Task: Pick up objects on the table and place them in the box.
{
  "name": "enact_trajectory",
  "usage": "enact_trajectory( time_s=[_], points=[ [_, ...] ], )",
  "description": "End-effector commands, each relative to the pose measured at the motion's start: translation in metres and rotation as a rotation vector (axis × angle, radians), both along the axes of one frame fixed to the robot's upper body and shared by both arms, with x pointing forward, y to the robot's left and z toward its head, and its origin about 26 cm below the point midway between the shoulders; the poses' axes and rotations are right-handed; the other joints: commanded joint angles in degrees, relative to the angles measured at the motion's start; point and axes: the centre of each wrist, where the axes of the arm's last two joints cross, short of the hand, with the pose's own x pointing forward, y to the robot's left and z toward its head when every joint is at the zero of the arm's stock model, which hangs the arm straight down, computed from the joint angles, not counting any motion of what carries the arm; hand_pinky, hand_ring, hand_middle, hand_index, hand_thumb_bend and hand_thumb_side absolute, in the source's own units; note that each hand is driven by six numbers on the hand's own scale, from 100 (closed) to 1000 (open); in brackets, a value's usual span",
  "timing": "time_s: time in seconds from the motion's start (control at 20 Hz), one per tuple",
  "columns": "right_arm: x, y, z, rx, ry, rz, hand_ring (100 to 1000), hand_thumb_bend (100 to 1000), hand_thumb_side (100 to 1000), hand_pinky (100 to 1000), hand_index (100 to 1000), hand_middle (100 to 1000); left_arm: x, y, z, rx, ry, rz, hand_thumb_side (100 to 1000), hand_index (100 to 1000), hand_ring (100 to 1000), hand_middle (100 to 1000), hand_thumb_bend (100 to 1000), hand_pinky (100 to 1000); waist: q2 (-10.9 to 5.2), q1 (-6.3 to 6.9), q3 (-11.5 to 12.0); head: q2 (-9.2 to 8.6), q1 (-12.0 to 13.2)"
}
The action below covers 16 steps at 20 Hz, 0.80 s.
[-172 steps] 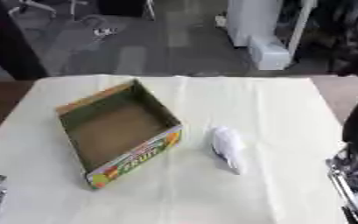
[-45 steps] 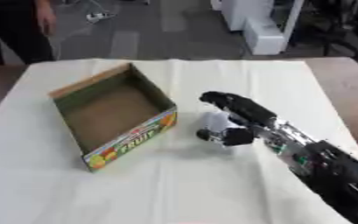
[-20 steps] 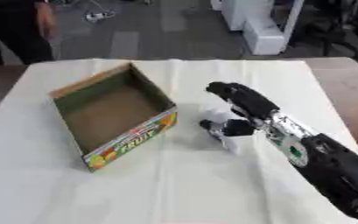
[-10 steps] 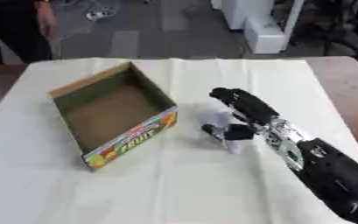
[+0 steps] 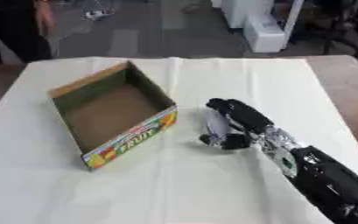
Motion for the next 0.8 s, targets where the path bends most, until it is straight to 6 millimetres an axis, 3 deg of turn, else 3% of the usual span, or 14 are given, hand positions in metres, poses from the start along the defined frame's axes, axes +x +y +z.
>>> enact_trajectory(
  time_s=[0.05, 0.45, 0.7, 0.8],
  points=[
    [0.002, -0.003, 0.003, -0.019, 0.003, 0.004, 899, 615, 934, 936, 1000, 969, -0.001, -0.001, 0.009, 0.005, -0.030, -0.011, 742, 838, 642, 778, 236, 676, -0.53, 0.16, 0.07, -0.19, -0.30],
    [0.001, -0.007, -0.003, -0.035, 0.009, -0.008, 884, 603, 923, 900, 989, 959, -0.001, -0.001, 0.009, 0.005, -0.031, -0.012, 743, 838, 642, 778, 236, 676, -0.51, 0.17, 0.12, -0.26, -0.20],
    [0.010, -0.007, 0.015, -0.004, -0.081, -0.036, 885, 547, 991, 923, 982, 953, -0.001, -0.001, 0.009, 0.005, -0.028, -0.011, 741, 838, 642, 778, 237, 675, -0.62, 0.20, -0.01, -0.08, -0.35],
    [0.014, -0.008, 0.021, 0.014, -0.112, -0.065, 886, 581, 982, 924, 982, 953, -0.001, -0.001, 0.008, 0.006, -0.027, -0.011, 743, 838, 642, 778, 236, 675, -0.60, 0.20, -0.02, -0.17, -0.38]
  ],
)
